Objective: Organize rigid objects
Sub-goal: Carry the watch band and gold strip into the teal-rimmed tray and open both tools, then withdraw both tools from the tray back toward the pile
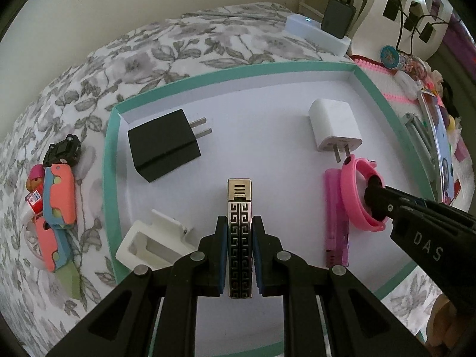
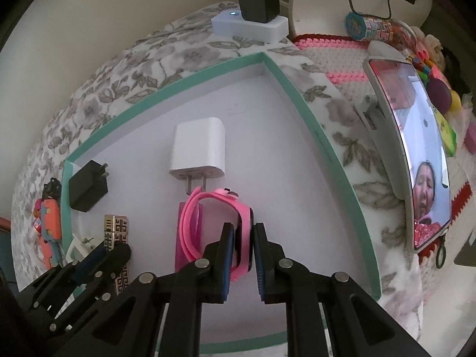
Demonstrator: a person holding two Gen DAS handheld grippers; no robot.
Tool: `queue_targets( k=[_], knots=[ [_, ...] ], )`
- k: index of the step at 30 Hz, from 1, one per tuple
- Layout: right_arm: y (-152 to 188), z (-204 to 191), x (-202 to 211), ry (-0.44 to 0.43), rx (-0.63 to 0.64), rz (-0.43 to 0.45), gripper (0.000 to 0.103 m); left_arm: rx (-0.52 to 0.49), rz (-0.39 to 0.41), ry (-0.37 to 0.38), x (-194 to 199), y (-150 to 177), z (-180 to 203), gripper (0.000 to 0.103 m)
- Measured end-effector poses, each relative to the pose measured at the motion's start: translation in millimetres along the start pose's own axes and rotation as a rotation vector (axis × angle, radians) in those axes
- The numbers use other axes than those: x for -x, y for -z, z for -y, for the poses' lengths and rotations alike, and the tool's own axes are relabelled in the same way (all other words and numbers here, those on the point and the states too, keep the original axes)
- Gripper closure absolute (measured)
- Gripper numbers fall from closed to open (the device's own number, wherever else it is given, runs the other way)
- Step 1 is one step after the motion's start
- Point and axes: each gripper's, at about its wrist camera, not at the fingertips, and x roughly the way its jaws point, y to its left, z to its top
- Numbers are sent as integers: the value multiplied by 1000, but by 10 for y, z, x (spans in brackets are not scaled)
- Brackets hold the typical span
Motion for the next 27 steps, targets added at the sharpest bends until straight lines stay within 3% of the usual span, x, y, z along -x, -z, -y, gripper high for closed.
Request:
queue_targets(
  k=[4,6,8,10,21,27],
  knots=[
    [-19,-22,25,10,4,10,87,0,5,5,25,-15,-3,86],
    [-33,-29,65,18,5,23,79,3,9,10,47,-21,-9,85],
    [-40,-26,105,20,2,34,64,10,18,17,95,-32,-21,83],
    [-53,-32,165,14,0,51,64,21,34,28,160,-43,-45,76],
    [-102,-188,587,-10,37,177,64,68,147,37,559,-105,-277,58],
    [-75,-333,553,-42,60,169,64,133,188,-2,708,-110,-588,49]
  ],
)
